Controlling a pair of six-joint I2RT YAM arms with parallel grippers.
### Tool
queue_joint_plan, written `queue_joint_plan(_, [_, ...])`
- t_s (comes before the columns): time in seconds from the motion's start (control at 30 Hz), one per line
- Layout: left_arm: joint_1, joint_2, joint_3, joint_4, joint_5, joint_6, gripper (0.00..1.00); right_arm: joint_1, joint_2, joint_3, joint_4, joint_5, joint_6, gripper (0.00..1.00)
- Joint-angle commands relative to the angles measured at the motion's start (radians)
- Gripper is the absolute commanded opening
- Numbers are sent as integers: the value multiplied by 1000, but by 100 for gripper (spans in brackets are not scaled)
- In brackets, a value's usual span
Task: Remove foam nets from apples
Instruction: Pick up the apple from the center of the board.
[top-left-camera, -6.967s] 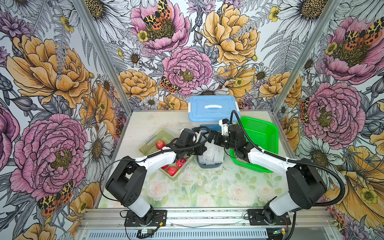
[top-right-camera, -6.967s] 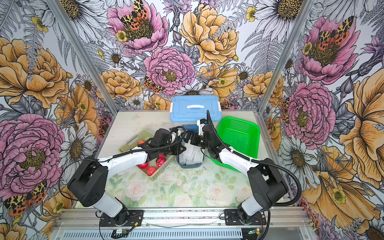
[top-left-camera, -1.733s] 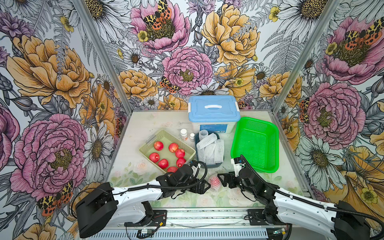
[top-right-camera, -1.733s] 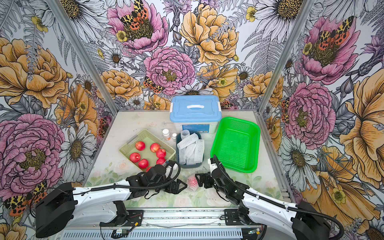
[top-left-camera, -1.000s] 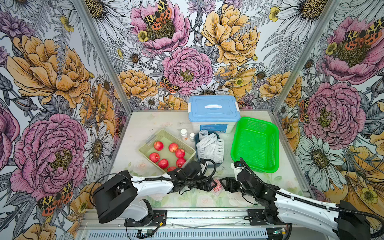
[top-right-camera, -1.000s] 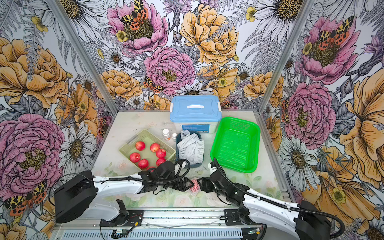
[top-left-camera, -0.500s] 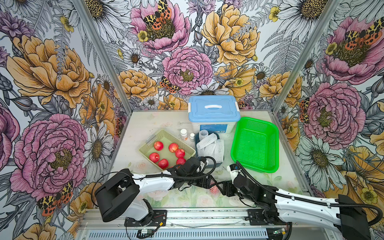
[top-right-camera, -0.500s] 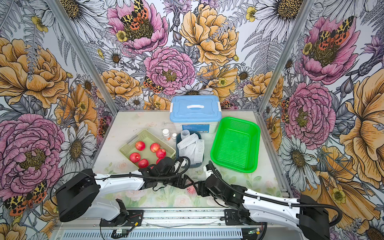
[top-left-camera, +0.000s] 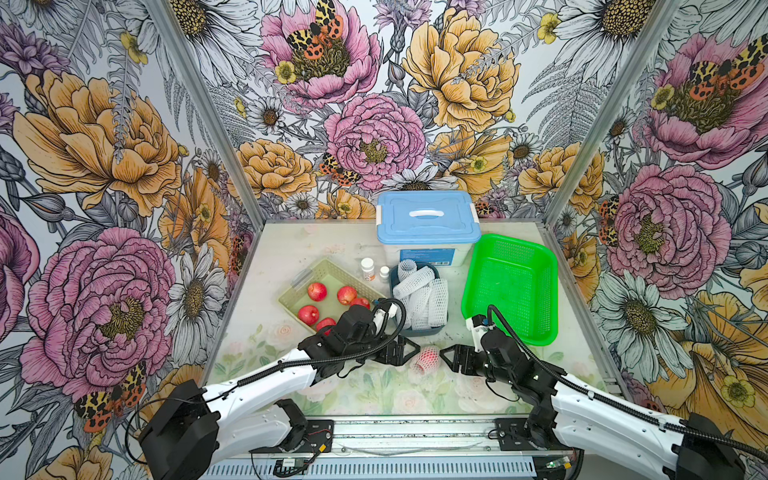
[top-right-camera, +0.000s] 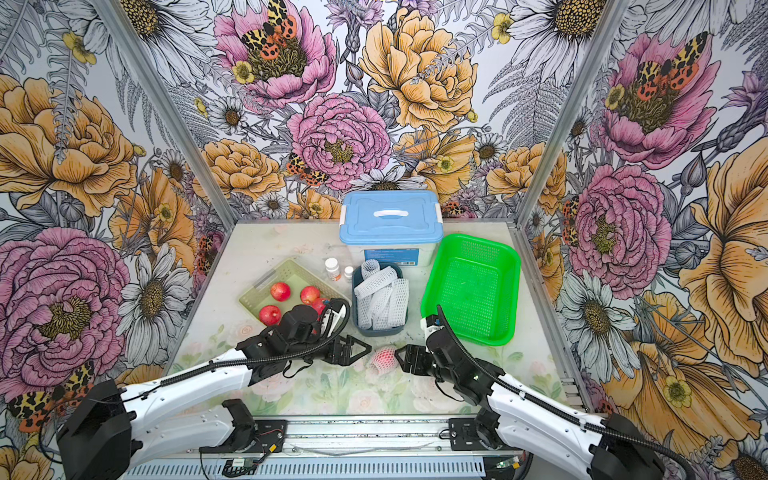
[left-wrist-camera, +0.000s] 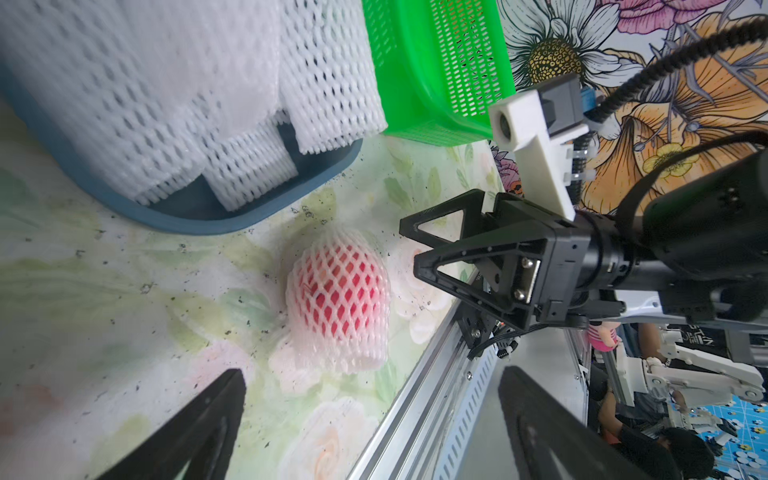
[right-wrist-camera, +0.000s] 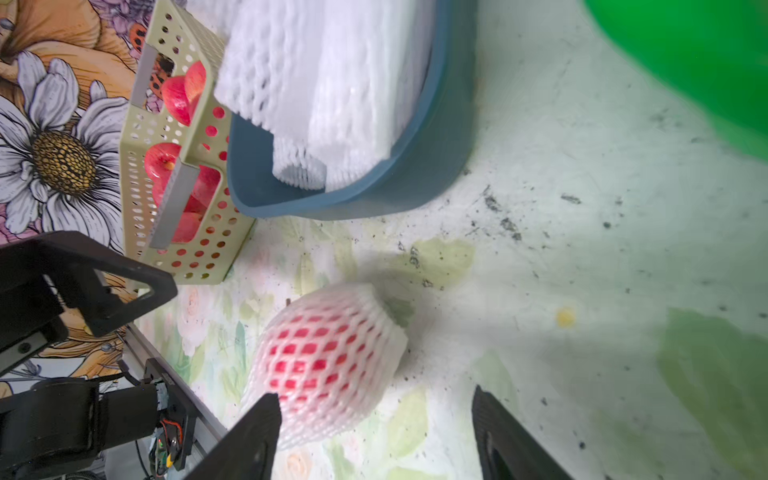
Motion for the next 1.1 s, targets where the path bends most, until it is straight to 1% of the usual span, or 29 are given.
queue_joint_plan(0.0, [3,-33,-34,-22,43,20,98,-24,49,20,81,-46,12,78])
queue_joint_plan(0.13, [3,-58,-74,-24,42,4,98,-51,150,-32,292,-107,79,78])
queue_joint_plan(0.3, [7,-96,-101,-30,28,-9,98,-48,313,-28,505,-200,94,78])
queue_joint_plan(0.4, [10,-101,-103,-31,22,-8,98,-41,398,-13,594,-239,107,77])
queue_joint_plan(0.5, [13,-102,-105,-29,20,-10,98,-27,463,-6,653,-244,124,76])
queue_joint_plan(0.63, [13,-107,-110,-30,14,-14,98,-11,492,-14,714,-242,148,72])
queue_joint_plan(0.73, [13,-106,-118,-28,15,-13,99,10,482,-16,708,-224,150,64])
queue_joint_plan(0.77, [17,-106,-119,-27,14,-14,99,13,477,-18,705,-216,151,61])
queue_joint_plan(0.87, [23,-102,-121,-18,16,-12,99,13,464,-27,709,-203,152,47])
queue_joint_plan(0.9, [25,-99,-121,-15,17,-11,99,39,459,-30,710,-199,152,42])
queue_joint_plan(0.93, [25,-98,-122,-11,19,-11,99,41,453,-31,710,-197,152,37])
queue_joint_plan(1.07, [29,-89,-124,1,22,-11,99,50,413,-37,701,-182,142,13])
